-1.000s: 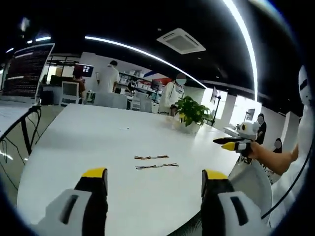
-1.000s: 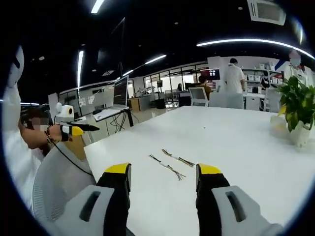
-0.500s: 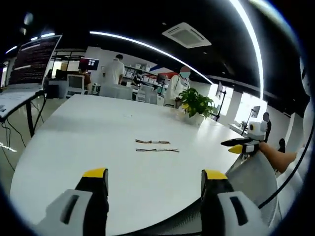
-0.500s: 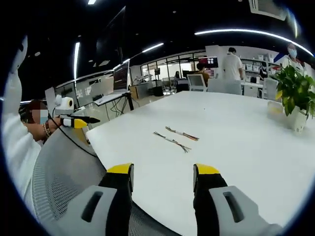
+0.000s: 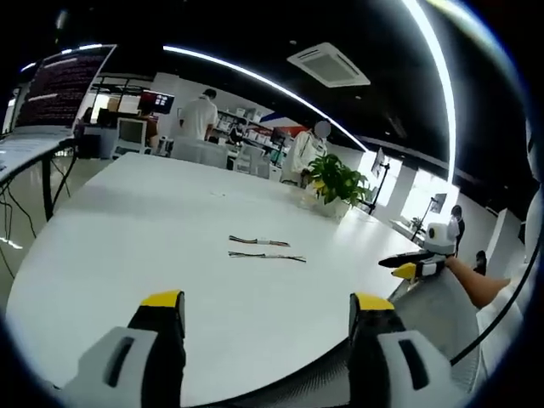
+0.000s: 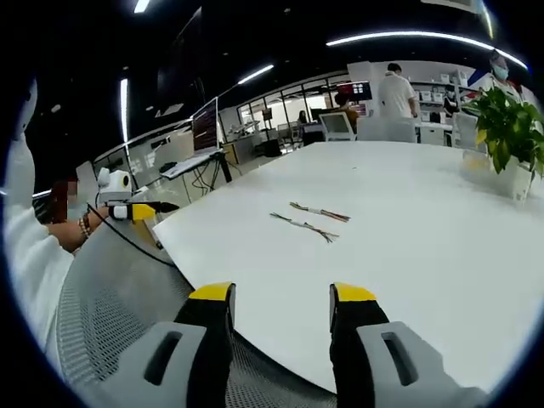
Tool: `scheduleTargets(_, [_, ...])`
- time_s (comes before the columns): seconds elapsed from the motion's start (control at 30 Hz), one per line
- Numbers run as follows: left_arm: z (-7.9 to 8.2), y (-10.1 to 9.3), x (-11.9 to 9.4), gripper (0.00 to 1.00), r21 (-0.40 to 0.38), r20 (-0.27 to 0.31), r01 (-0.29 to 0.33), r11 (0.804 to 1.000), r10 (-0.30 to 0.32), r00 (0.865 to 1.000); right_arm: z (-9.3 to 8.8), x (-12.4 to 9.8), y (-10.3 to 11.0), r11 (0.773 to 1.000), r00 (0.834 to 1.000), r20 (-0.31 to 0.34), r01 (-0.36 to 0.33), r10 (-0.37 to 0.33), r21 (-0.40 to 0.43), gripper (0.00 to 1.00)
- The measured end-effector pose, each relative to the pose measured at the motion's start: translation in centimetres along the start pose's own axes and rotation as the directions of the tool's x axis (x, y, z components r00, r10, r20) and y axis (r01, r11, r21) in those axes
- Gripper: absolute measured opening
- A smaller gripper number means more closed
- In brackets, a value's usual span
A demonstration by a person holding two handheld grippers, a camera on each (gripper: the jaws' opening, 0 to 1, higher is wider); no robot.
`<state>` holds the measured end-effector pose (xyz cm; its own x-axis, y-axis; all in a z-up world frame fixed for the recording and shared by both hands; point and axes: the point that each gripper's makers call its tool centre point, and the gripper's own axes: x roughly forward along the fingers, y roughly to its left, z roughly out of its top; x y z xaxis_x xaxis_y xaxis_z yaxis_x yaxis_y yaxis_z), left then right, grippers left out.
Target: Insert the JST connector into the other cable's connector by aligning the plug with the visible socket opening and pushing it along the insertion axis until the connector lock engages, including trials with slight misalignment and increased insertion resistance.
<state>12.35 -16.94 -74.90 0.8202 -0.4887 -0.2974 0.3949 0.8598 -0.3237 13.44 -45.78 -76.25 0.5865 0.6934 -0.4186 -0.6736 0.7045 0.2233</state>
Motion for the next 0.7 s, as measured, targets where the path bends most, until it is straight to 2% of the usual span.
scheduleTargets(0.1, [0.0, -0.5, 0.0, 0.75, 0.023, -0.014, 0.001, 1.0, -0.001, 1.0, -0.6, 0.0, -0.3, 1.0, 0.999, -0.037, 0.013, -0.012, 0.005, 0.46])
scheduleTargets(0.2, [-0.1, -0.3, -0.2, 0.73, 0.029, -0.028, -0.019, 0.999, 0.02, 0.999, -0.5, 0.0, -0.5, 0.999, 0.999, -0.034, 0.034, -0.034, -0.018, 0.5])
scheduleTargets(0.43, [0.1, -0.6, 0.0, 0.73, 0.092, -0.046, -0.019, 0.996, 0.023, 0.999, -0.2, -0.1, -0.7, 0.998, 0.998, -0.022, 0.06, -0.06, -0.02, 0.46])
scheduleTargets(0.5, [-0.2, -0.7, 0.0, 0.73, 0.099, -0.059, -0.009, 0.995, 0.015, 0.998, -0.3, -0.2, -0.8, 0.997, 0.998, -0.009, 0.07, -0.07, 0.022, 0.43])
scheduleTargets(0.6, [-0.1, -1.0, 0.0, 0.75, 0.092, -0.05, 0.02, 0.996, -0.015, 0.999, 0.6, -0.3, -0.7, 0.992, 0.995, 0.075, 0.052, -0.061, 0.119, 0.45])
scheduleTargets(0.7, [-0.4, -1.3, 0.1, 0.78, 0.034, -0.055, 0.055, 0.998, -0.053, 0.997, 1.5, -0.5, -1.2, 0.976, 0.985, 0.155, 0.037, -0.072, 0.214, 0.49])
